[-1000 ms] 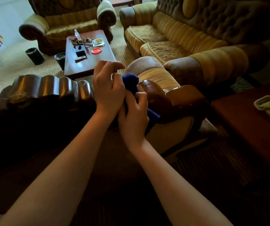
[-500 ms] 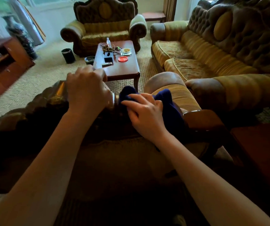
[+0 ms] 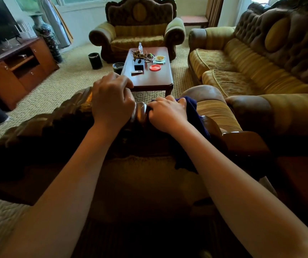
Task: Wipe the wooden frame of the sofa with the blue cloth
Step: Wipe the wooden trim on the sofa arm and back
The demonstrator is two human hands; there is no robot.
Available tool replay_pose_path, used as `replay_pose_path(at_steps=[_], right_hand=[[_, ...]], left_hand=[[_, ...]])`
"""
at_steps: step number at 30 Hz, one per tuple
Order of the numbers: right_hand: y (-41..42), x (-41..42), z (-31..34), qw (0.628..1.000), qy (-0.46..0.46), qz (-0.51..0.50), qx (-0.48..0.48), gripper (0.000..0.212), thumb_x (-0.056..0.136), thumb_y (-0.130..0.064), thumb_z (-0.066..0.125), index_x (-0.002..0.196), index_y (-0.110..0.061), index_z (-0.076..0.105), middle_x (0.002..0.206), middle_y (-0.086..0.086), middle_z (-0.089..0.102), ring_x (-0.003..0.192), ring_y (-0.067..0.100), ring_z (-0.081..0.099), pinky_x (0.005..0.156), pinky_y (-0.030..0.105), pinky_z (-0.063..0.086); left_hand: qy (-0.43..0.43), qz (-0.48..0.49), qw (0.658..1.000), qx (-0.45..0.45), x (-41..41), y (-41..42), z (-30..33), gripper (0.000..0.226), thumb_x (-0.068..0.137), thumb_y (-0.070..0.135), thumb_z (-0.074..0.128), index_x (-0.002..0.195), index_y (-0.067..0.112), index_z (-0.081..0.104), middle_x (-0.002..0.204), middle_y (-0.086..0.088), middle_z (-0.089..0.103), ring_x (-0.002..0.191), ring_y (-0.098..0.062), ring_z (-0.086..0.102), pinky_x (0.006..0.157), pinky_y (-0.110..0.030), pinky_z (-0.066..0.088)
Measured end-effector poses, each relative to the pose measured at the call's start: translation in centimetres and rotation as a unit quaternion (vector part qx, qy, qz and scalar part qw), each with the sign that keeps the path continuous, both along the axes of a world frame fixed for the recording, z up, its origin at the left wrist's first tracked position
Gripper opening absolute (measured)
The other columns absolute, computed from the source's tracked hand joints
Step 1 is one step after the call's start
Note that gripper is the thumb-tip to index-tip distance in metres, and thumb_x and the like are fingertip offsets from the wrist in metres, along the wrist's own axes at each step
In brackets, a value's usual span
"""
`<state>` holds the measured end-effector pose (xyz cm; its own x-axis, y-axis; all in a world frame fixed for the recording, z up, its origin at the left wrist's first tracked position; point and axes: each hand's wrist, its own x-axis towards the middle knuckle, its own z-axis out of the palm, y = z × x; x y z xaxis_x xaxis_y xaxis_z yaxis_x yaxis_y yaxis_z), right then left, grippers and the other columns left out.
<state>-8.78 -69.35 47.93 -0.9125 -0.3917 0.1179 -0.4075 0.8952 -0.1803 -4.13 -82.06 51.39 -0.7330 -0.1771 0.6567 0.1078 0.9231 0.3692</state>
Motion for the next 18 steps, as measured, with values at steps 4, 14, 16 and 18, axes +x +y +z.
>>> replay_pose_path(at_steps=[4, 14, 16, 18], right_hand=[[1.2, 4.2, -1.7, 0.993, 0.105, -0.007, -0.062, 0.031, 0.092, -0.034, 0.044, 0.115, -0.029, 0.064, 0.131, -0.012, 0.054, 0.126, 0.019, 0.038, 0.092, 0.044, 0.027], [1.1, 4.8, -3.0, 0.980, 0.160, -0.055, -0.103, 0.031, 0.092, -0.039, 0.043, 0.109, -0.032, 0.067, 0.127, -0.012, 0.059, 0.123, 0.020, 0.044, 0.084, 0.041, 0.026], [0.5, 2.7, -2.0, 0.989, 0.098, -0.066, -0.086, 0.031, 0.094, -0.039, 0.040, 0.113, -0.036, 0.064, 0.131, -0.014, 0.054, 0.127, 0.017, 0.037, 0.089, 0.042, 0.023], [0.2, 1.1, -0.8, 0.996, 0.023, -0.058, -0.070, 0.033, 0.092, -0.038, 0.038, 0.114, -0.039, 0.062, 0.128, -0.011, 0.055, 0.124, 0.018, 0.038, 0.093, 0.045, 0.022]], left_hand=[[0.000, -0.005, 1.000, 0.008, 0.1, -0.1, -0.2, 0.028, 0.077, 0.008, 0.040, 0.081, 0.004, 0.067, 0.086, -0.015, 0.061, 0.081, -0.027, 0.055, 0.083, -0.037, 0.038], [-0.024, 0.009, 0.993, -0.119, -1.0, 0.3, -0.8, 0.027, 0.084, 0.016, 0.043, 0.094, 0.009, 0.067, 0.099, -0.013, 0.060, 0.094, -0.028, 0.053, 0.091, -0.038, 0.032], [-0.048, 0.013, 0.985, -0.166, -1.3, 0.1, -1.0, 0.032, 0.086, 0.020, 0.043, 0.106, 0.011, 0.066, 0.110, -0.012, 0.061, 0.103, -0.028, 0.052, 0.095, -0.039, 0.031], [-0.072, 0.012, 0.979, -0.192, -1.4, -0.1, -1.1, 0.041, 0.085, 0.027, 0.038, 0.114, 0.013, 0.064, 0.119, -0.010, 0.061, 0.111, -0.028, 0.052, 0.099, -0.041, 0.029]])
